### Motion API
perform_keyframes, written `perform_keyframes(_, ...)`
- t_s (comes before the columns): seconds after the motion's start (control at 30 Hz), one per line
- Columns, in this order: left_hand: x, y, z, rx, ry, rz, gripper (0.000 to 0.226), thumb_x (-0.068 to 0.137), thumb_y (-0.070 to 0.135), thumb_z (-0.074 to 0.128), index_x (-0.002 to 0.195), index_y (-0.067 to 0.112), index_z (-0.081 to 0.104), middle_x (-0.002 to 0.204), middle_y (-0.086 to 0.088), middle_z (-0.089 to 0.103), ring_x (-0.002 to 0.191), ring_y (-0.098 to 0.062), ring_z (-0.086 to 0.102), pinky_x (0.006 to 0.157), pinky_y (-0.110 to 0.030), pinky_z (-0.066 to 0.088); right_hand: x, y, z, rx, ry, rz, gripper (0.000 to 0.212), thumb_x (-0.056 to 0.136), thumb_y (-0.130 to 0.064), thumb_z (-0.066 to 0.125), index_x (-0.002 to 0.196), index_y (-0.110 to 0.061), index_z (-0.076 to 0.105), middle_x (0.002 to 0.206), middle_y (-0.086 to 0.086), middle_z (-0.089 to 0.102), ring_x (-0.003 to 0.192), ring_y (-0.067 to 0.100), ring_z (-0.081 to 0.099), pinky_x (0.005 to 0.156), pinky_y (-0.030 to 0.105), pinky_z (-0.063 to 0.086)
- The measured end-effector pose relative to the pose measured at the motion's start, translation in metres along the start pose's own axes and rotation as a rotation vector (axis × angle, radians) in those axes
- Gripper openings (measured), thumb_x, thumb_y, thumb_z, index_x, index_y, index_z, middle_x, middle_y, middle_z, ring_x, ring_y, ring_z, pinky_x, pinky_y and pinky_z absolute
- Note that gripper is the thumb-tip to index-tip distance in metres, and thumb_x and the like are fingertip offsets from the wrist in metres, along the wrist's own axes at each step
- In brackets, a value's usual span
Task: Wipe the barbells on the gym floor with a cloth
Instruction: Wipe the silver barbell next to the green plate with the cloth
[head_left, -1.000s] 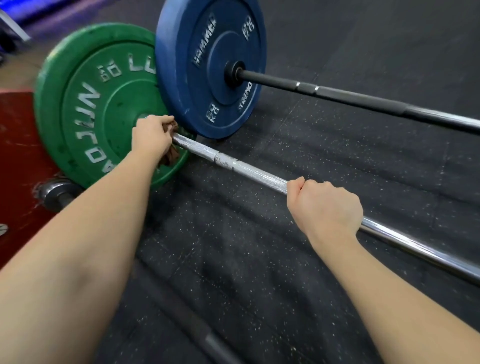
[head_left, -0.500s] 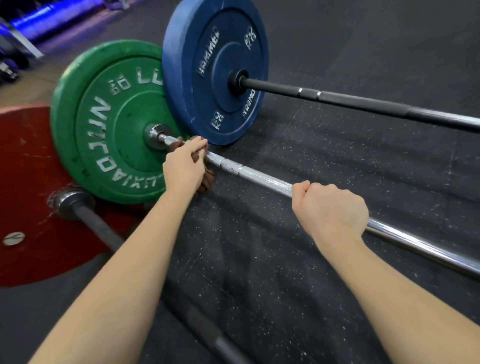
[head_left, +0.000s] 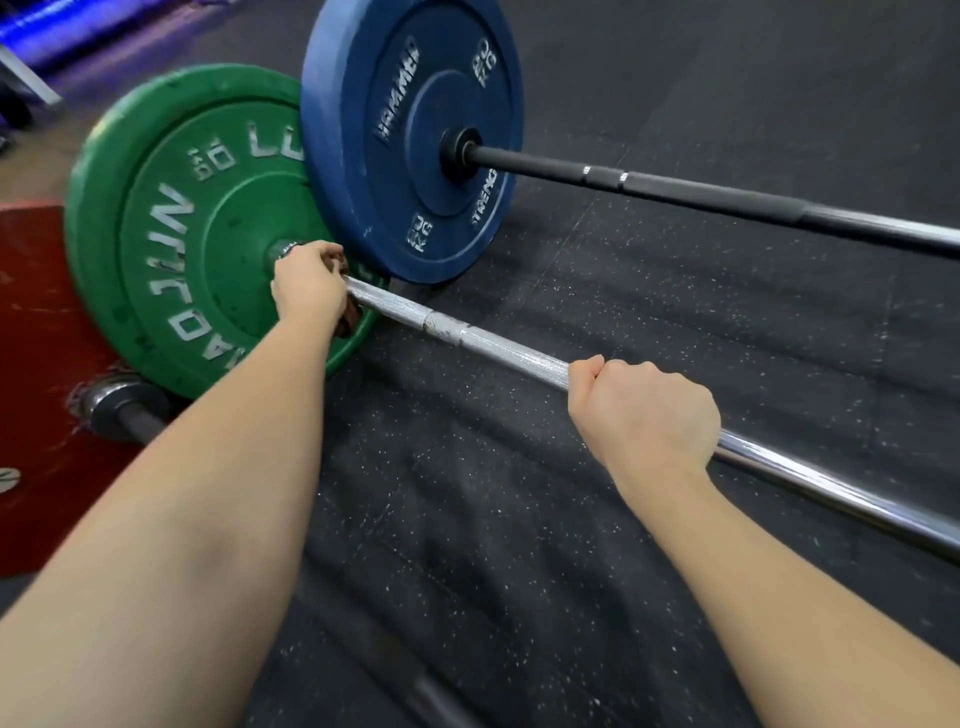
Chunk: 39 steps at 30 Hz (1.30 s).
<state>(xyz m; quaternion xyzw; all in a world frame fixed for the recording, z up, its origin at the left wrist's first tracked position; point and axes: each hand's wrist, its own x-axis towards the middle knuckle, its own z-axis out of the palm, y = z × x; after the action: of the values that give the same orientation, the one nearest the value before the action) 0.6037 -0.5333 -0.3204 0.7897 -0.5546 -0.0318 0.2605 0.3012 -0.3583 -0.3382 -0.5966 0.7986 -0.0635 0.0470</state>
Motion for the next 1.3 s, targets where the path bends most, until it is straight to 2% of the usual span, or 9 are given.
perform_keyframes(0.3, -0.081, -0.003, 0.017, -0.615, 0.199, -0.190, 0.023, 0.098, 0.021, 0.065, 0.117, 0.029, 0.075, 0.117, 0.008, 0.073, 0.108, -0.010, 0.065, 0.097, -0.005, 0.041, -0.001, 0.001, -0.001, 0.013, 0.007, 0.000, 0.052, 0.103, -0.035, 0.020, 0.073, -0.017, 0.058, 0.057, 0.000, 0.046, 0.048, 0.020, 0.036, 0.052, 0.027, 0.025)
perform_keyframes(0.43, -0.082, -0.019, 0.030, -1.430, 0.207, -0.729, 0.008, 0.100, 0.011, 0.063, 0.098, 0.015, 0.070, 0.095, 0.000, 0.073, 0.079, -0.011, 0.073, 0.071, -0.025, 0.060, -0.002, 0.002, -0.002, -0.003, 0.000, -0.006, 0.055, 0.104, -0.035, 0.018, 0.074, -0.016, 0.061, 0.057, 0.001, 0.048, 0.048, 0.021, 0.038, 0.051, 0.027, 0.024)
perform_keyframes(0.53, -0.067, -0.036, 0.025, -1.731, -0.065, -0.713, 0.053, 0.111, 0.018, 0.032, 0.082, 0.000, 0.073, 0.078, -0.011, 0.072, 0.069, -0.016, 0.067, 0.071, -0.023, 0.058, -0.001, 0.001, -0.002, -0.010, -0.003, -0.001, 0.057, 0.103, -0.036, 0.018, 0.075, -0.015, 0.063, 0.057, 0.001, 0.049, 0.048, 0.021, 0.039, 0.052, 0.028, 0.026)
perform_keyframes(0.63, -0.058, -0.033, 0.018, -1.867, -0.067, -0.695, 0.049, 0.109, 0.015, 0.026, 0.086, -0.002, 0.066, 0.077, -0.014, 0.071, 0.062, -0.020, 0.069, 0.067, -0.027, 0.061, 0.000, 0.000, 0.000, -0.017, 0.002, 0.005, 0.055, 0.103, -0.035, 0.018, 0.075, -0.016, 0.061, 0.057, 0.001, 0.049, 0.048, 0.021, 0.038, 0.053, 0.028, 0.027)
perform_keyframes(0.9, -0.020, -0.033, 0.029, -1.844, -0.092, -0.766, 0.049, 0.093, 0.062, 0.060, 0.069, 0.020, 0.055, 0.059, 0.004, 0.052, 0.054, -0.017, 0.056, 0.081, -0.029, 0.052, 0.000, 0.000, 0.002, -0.041, 0.018, 0.000, 0.057, 0.101, -0.034, 0.018, 0.069, -0.016, 0.061, 0.057, 0.002, 0.053, 0.049, 0.021, 0.044, 0.052, 0.026, 0.028)
perform_keyframes(1.1, -0.020, -0.028, 0.022, -1.758, -0.334, -0.652, 0.070, 0.078, 0.080, 0.064, 0.068, 0.030, 0.017, 0.045, 0.009, 0.028, 0.039, -0.008, 0.026, 0.051, -0.019, 0.043, 0.000, 0.000, 0.002, -0.044, 0.023, 0.010, 0.057, 0.101, -0.036, 0.017, 0.067, -0.015, 0.059, 0.057, 0.003, 0.053, 0.050, 0.022, 0.045, 0.054, 0.026, 0.032)
perform_keyframes(1.17, -0.013, -0.026, 0.021, -1.692, -0.368, -0.651, 0.073, 0.070, 0.080, 0.074, 0.066, 0.027, 0.025, 0.056, 0.002, 0.033, 0.050, -0.014, 0.034, 0.068, -0.035, 0.061, -0.001, 0.000, 0.002, -0.045, 0.026, 0.012, 0.057, 0.102, -0.036, 0.018, 0.068, -0.014, 0.058, 0.057, 0.002, 0.051, 0.050, 0.023, 0.043, 0.055, 0.027, 0.033)
perform_keyframes(1.23, -0.007, -0.029, 0.023, -1.628, -0.360, -0.690, 0.073, 0.054, 0.078, 0.087, 0.065, 0.021, 0.041, 0.069, -0.002, 0.039, 0.066, -0.021, 0.044, 0.099, -0.054, 0.053, -0.001, -0.001, 0.001, -0.044, 0.028, 0.017, 0.056, 0.102, -0.037, 0.018, 0.070, -0.016, 0.060, 0.058, 0.002, 0.050, 0.050, 0.023, 0.040, 0.056, 0.028, 0.033)
perform_keyframes(1.3, -0.006, -0.029, 0.027, -1.614, -0.285, -0.707, 0.067, 0.052, 0.073, 0.090, 0.066, 0.021, 0.050, 0.076, -0.001, 0.047, 0.075, -0.021, 0.051, 0.101, -0.055, 0.051, 0.000, -0.001, 0.001, -0.045, 0.025, 0.017, 0.057, 0.102, -0.037, 0.018, 0.071, -0.016, 0.062, 0.058, 0.002, 0.051, 0.049, 0.022, 0.038, 0.055, 0.028, 0.033)
